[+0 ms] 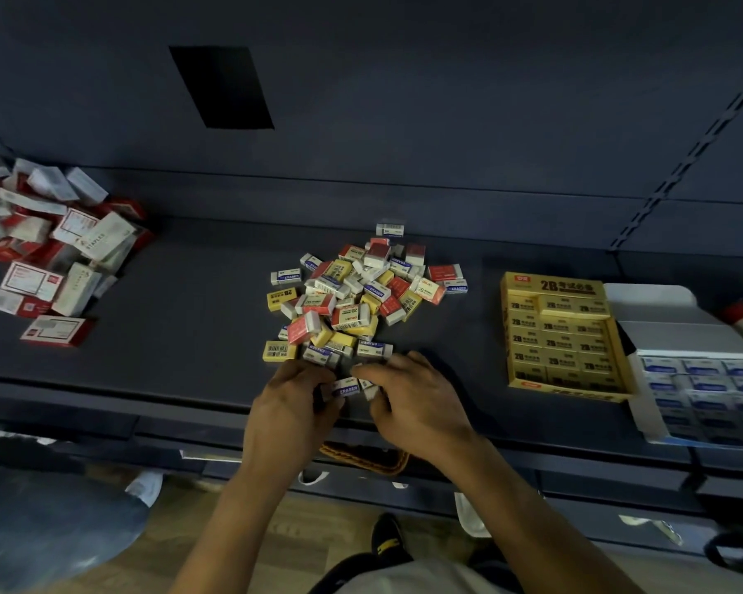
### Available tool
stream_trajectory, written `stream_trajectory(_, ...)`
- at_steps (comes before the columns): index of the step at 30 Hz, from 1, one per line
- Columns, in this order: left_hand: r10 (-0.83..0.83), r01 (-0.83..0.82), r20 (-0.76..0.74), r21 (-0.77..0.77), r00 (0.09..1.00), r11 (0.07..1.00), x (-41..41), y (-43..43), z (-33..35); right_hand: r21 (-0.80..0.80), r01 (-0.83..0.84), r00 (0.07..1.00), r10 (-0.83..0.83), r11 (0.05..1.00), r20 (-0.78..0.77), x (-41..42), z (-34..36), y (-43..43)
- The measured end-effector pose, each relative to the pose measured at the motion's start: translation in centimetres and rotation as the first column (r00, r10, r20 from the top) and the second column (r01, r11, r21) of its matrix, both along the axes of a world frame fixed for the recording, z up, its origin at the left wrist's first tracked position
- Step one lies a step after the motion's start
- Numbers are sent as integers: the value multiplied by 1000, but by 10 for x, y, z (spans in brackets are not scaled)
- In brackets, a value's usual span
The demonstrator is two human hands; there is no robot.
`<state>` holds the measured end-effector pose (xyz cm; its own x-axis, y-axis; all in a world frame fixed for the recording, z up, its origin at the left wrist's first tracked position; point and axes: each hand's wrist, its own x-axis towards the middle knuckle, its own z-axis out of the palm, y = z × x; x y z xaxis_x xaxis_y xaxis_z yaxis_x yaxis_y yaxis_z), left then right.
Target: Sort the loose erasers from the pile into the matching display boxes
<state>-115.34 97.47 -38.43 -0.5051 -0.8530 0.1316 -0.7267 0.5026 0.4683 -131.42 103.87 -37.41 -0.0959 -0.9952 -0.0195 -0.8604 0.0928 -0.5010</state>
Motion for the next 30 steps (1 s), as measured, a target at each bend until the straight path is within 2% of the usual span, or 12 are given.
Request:
stream_trajectory(3, 4, -3, 12, -11, 1000, 1000, -1, 0, 0, 15, -13, 999, 14, 1000, -36, -1, -1, 0)
stream_trajectory(9, -17, 17, -4, -43, 1000, 999, -3, 1, 2, -99, 47, 991, -59, 994, -118, -7, -5, 3)
stream_trajectory(16, -16, 16, -22, -6, 1000, 1000, -19, 3, -1, -45, 16, 999, -18, 999, -29, -22, -2, 12)
stream_trajectory(23, -87, 84, -116, -29, 989, 996, -53, 13, 9, -198, 103, 995, -104, 975, 4, -52, 1, 31)
stream_trajectory(30, -161, 151, -147, -72, 976, 986, -109, 37, 17, -238, 187, 981, -192, 953, 3, -103, 13, 63)
